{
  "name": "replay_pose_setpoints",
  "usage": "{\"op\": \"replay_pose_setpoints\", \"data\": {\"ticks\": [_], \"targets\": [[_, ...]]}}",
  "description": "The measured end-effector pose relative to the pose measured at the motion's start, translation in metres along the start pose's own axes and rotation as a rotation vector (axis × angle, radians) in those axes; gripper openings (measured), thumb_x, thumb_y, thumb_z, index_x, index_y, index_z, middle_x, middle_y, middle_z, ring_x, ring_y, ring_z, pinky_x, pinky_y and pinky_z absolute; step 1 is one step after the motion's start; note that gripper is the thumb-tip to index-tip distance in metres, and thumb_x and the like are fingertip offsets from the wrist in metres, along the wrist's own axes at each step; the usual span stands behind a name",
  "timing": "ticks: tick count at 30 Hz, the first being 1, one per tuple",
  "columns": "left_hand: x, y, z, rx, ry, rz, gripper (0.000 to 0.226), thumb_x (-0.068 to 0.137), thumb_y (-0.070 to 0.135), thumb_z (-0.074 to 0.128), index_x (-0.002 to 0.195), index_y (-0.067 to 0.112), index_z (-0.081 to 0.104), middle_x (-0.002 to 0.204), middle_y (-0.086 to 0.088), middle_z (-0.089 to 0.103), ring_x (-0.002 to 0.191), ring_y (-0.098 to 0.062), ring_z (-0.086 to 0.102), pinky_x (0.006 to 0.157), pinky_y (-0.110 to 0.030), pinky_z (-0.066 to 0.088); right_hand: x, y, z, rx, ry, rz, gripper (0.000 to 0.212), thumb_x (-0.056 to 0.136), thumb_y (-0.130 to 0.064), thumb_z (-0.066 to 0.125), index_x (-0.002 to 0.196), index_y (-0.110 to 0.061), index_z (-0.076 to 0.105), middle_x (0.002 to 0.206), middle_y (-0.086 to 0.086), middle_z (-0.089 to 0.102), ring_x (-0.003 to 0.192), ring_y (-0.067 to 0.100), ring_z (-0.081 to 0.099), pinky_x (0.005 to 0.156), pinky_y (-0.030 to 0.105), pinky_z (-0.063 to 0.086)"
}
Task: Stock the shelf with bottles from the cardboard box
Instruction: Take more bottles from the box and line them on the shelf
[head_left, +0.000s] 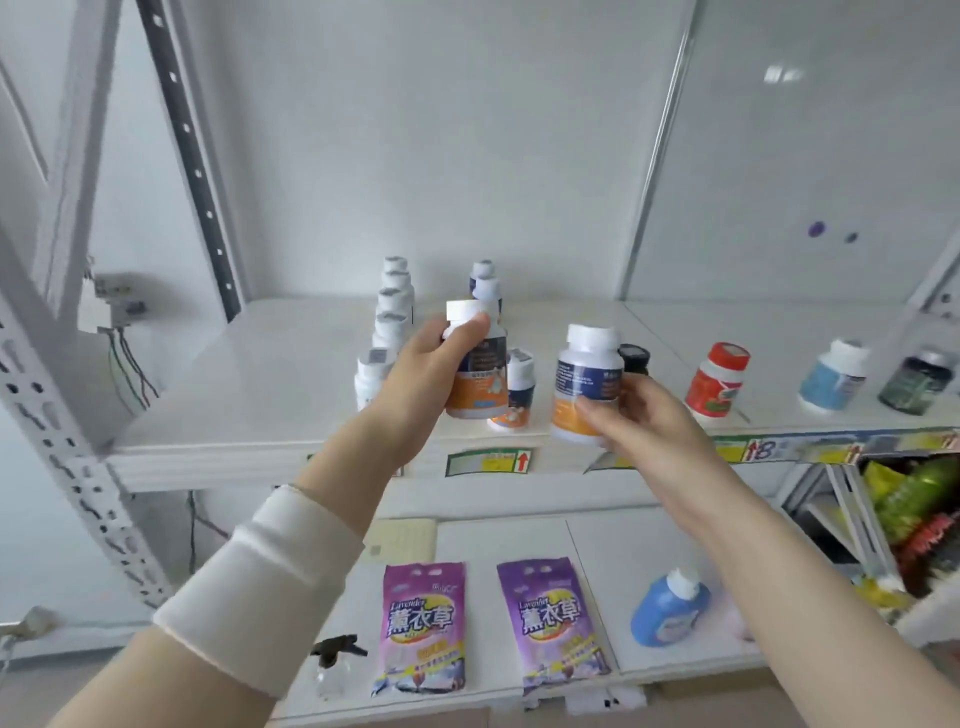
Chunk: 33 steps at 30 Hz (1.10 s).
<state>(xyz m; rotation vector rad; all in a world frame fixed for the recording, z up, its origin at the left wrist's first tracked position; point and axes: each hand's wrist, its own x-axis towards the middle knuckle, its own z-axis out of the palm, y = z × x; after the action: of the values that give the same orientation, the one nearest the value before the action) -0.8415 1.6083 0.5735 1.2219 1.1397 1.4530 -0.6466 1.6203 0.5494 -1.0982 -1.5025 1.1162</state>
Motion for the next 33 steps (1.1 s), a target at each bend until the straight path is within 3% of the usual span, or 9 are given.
{"op": "replay_pose_setpoints", "data": {"ticks": [4, 7, 10, 14, 17, 21, 23, 27, 33], "targets": [[0.072, 0.010, 0.003, 0.065, -0.047, 0.025, 0.022, 0.095, 0.039, 0.048, 0.100, 0.020, 0.057, 0.093, -0.004, 0.067, 0.083, -0.018, 0.065, 0.081, -0.038, 0.054, 0.062, -0.016, -0.004, -0.016, 0.024, -0.033, 0.048, 0.076, -0.028, 0.072, 0.119, -0.015, 0.056, 0.116, 0.002, 0.065, 0.109, 0.016, 0.061, 0.100, 0.040, 0.047], [0.122, 0.012, -0.002, 0.159, -0.083, 0.037, 0.035, 0.096, 0.041, 0.046, 0.115, 0.013, 0.053, 0.111, -0.014, 0.064, 0.095, -0.025, 0.064, 0.089, -0.046, 0.052, 0.108, -0.020, 0.004, -0.075, 0.003, -0.046, 0.056, 0.072, -0.033, 0.076, 0.121, -0.014, 0.056, 0.117, 0.002, 0.065, 0.109, 0.018, 0.061, 0.102, 0.043, 0.045], [0.166, 0.008, -0.009, 0.209, -0.119, 0.026, 0.036, 0.093, 0.043, 0.051, 0.111, 0.011, 0.054, 0.113, -0.015, 0.063, 0.101, -0.028, 0.063, 0.092, -0.043, 0.052, 0.144, -0.013, 0.014, -0.121, -0.003, -0.012, 0.046, 0.074, -0.025, 0.075, 0.115, -0.013, 0.057, 0.114, 0.005, 0.066, 0.105, 0.018, 0.063, 0.100, 0.041, 0.047], [0.208, -0.005, -0.019, 0.455, -0.172, -0.015, 0.032, 0.093, 0.041, 0.052, 0.110, 0.015, 0.051, 0.101, -0.002, 0.062, 0.091, -0.017, 0.060, 0.071, -0.021, 0.046, 0.171, 0.004, 0.022, -0.203, -0.023, 0.063, 0.043, 0.072, -0.022, 0.077, 0.107, -0.016, 0.054, 0.109, 0.004, 0.065, 0.095, 0.015, 0.063, 0.087, 0.029, 0.049], [0.233, -0.015, -0.023, 0.562, -0.208, -0.067, 0.025, 0.091, 0.038, 0.056, 0.108, 0.020, 0.049, 0.099, 0.003, 0.058, 0.082, -0.007, 0.058, 0.062, -0.013, 0.041, 0.185, 0.014, 0.027, -0.262, -0.077, 0.106, 0.035, 0.071, -0.020, 0.079, 0.095, -0.020, 0.054, 0.094, -0.005, 0.064, 0.084, 0.006, 0.061, 0.074, 0.021, 0.048], [0.252, -0.031, -0.025, 0.672, -0.264, -0.095, 0.034, 0.087, 0.036, 0.062, 0.115, 0.019, 0.052, 0.105, 0.000, 0.057, 0.096, -0.018, 0.058, 0.076, -0.022, 0.046, 0.196, 0.026, 0.034, -0.349, -0.160, 0.127, 0.035, 0.068, -0.017, 0.081, 0.079, -0.028, 0.049, 0.083, -0.014, 0.060, 0.078, 0.005, 0.059, 0.074, 0.020, 0.047], [0.257, -0.037, -0.025, 0.771, -0.297, -0.101, 0.042, 0.086, 0.038, 0.064, 0.119, 0.016, 0.051, 0.108, -0.001, 0.056, 0.098, -0.019, 0.057, 0.082, -0.027, 0.045, 0.198, 0.030, 0.036, -0.379, -0.170, 0.146, 0.037, 0.067, -0.018, 0.082, 0.083, -0.029, 0.049, 0.087, -0.011, 0.062, 0.084, 0.010, 0.061, 0.079, 0.025, 0.048], [0.265, -0.043, -0.024, 0.962, -0.369, -0.068, 0.030, 0.084, 0.036, 0.066, 0.102, 0.016, 0.052, 0.101, -0.002, 0.054, 0.087, -0.018, 0.050, 0.071, -0.024, 0.039, 0.202, 0.038, 0.036, -0.387, -0.177, 0.193, 0.047, 0.065, -0.016, 0.083, 0.102, -0.020, 0.053, 0.102, -0.002, 0.067, 0.096, 0.016, 0.064, 0.087, 0.030, 0.049], [0.270, -0.049, -0.016, 0.986, -0.418, -0.054, 0.043, 0.083, 0.035, 0.069, 0.116, 0.011, 0.055, 0.102, 0.000, 0.057, 0.088, -0.015, 0.053, 0.071, -0.019, 0.041, 0.205, 0.048, 0.043, -0.424, -0.200, 0.223, 0.055, 0.060, -0.015, 0.085, 0.104, -0.016, 0.053, 0.106, 0.001, 0.067, 0.098, 0.019, 0.066, 0.089, 0.036, 0.053]]}}
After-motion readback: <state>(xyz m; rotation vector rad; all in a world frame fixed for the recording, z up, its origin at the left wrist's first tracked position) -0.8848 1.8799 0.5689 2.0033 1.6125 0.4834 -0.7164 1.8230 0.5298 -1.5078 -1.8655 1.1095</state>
